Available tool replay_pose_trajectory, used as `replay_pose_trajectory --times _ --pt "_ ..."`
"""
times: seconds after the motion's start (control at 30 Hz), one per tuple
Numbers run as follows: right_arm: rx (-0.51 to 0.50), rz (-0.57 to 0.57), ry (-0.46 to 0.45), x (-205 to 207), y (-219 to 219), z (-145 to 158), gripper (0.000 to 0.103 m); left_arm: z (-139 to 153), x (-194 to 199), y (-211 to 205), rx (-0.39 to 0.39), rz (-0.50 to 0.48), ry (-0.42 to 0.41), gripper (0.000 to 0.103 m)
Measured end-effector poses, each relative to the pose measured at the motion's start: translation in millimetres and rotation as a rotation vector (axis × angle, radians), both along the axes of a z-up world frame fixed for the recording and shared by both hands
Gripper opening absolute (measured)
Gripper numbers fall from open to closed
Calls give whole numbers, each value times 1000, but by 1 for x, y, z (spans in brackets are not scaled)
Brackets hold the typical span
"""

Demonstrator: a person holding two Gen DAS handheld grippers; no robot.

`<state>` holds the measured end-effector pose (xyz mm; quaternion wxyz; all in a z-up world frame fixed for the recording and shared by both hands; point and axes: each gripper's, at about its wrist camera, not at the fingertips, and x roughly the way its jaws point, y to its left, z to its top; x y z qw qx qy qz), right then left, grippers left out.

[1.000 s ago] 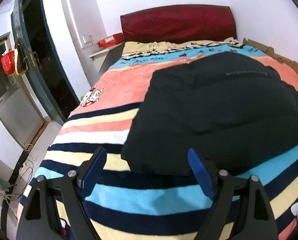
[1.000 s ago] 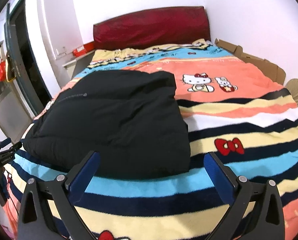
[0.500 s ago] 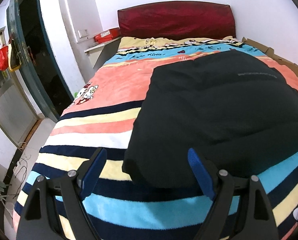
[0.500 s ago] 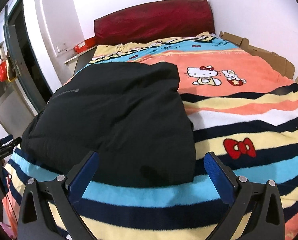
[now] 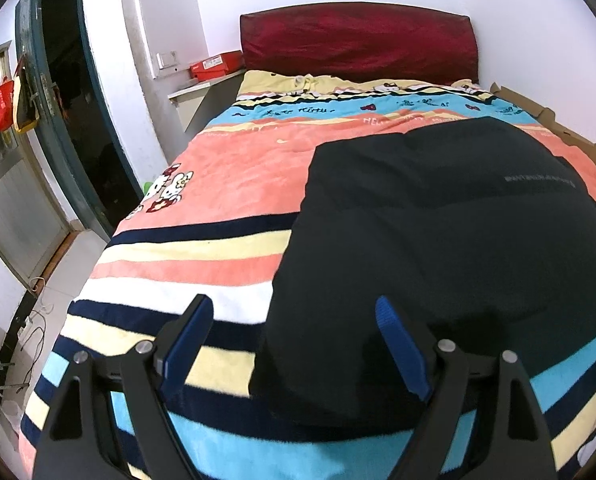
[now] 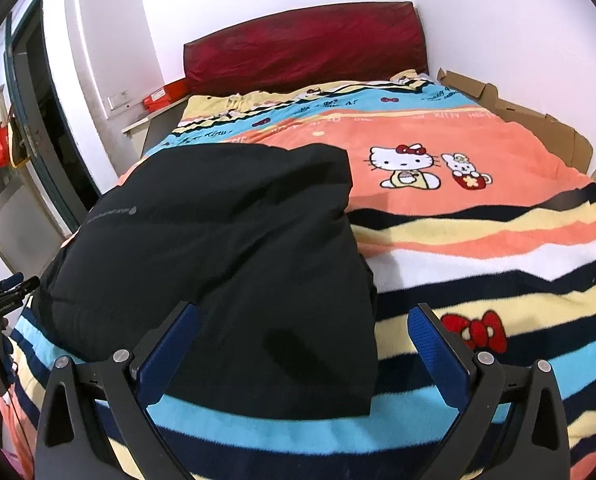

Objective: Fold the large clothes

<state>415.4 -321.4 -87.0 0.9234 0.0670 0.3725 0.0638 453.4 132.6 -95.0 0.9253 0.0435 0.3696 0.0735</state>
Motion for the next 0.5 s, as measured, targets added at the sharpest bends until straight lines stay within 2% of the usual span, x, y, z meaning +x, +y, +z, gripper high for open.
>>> replay_pose_trajectory --times 0.27,0.37,0.5 --pt "-9 10 -13 20 2 5 103 0 31 19 -51 -5 23 83" --pt "8 3 -7 31 -2 5 103 2 42 28 -130 -34 24 83" --pt "12 9 10 51 -4 2 103 -7 67 38 -263 -91 79 83"
